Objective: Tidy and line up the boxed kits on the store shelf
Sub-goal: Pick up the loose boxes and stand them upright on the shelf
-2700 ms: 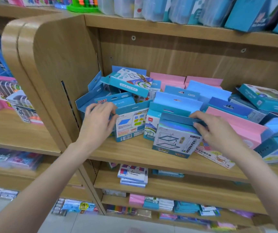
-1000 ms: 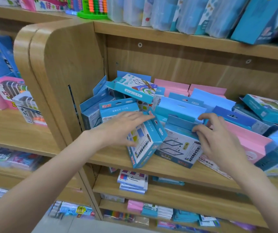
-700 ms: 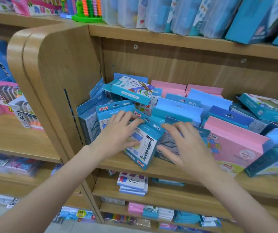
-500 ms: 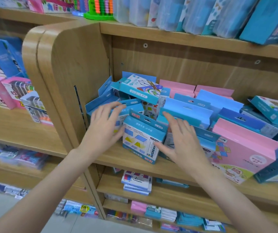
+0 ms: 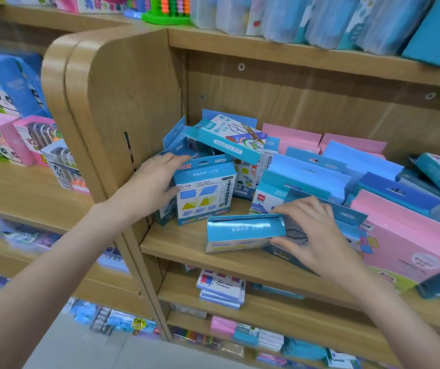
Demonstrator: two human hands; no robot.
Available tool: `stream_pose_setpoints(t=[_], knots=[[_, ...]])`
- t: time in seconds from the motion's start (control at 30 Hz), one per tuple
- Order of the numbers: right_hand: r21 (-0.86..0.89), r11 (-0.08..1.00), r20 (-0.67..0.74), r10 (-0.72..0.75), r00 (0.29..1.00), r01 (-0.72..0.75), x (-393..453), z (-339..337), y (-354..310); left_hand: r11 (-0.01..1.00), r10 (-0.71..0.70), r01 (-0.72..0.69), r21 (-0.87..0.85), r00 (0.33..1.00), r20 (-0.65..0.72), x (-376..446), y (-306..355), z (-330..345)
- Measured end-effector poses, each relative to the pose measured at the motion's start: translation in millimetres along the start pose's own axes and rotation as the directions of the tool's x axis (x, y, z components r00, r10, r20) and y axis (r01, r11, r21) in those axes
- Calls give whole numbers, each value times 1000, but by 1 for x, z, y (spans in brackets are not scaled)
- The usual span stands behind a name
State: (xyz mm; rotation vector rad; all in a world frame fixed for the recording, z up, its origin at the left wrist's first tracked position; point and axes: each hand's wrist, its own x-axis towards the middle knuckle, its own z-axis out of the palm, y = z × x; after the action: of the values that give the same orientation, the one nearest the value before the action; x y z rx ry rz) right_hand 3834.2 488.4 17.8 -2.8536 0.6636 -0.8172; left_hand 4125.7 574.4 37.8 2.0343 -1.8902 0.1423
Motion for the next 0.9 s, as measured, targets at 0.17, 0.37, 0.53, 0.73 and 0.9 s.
stream_pose_setpoints(t=[0.17, 0.37, 0.53, 0.73, 0.9], knots=[[2, 1000, 35, 13, 999, -13, -2, -3, 4, 997, -42, 47, -65, 996, 76, 5, 3, -10], [31, 999, 34, 11, 999, -12, -2, -4, 7, 994, 28, -20, -110, 997, 73, -11, 10, -17], [-11, 1000, 12, 12, 1000, -11, 1, -3, 9, 978, 64, -40, -204, 991, 115, -1, 25, -4], [-251, 967, -68, -58, 996, 39, 15, 2, 6, 950, 13, 6, -313, 998, 60, 20, 25, 10], [-348, 937, -95, -59, 994, 23, 30, 10, 1, 911, 42, -46, -410, 999, -18, 13, 20, 20]])
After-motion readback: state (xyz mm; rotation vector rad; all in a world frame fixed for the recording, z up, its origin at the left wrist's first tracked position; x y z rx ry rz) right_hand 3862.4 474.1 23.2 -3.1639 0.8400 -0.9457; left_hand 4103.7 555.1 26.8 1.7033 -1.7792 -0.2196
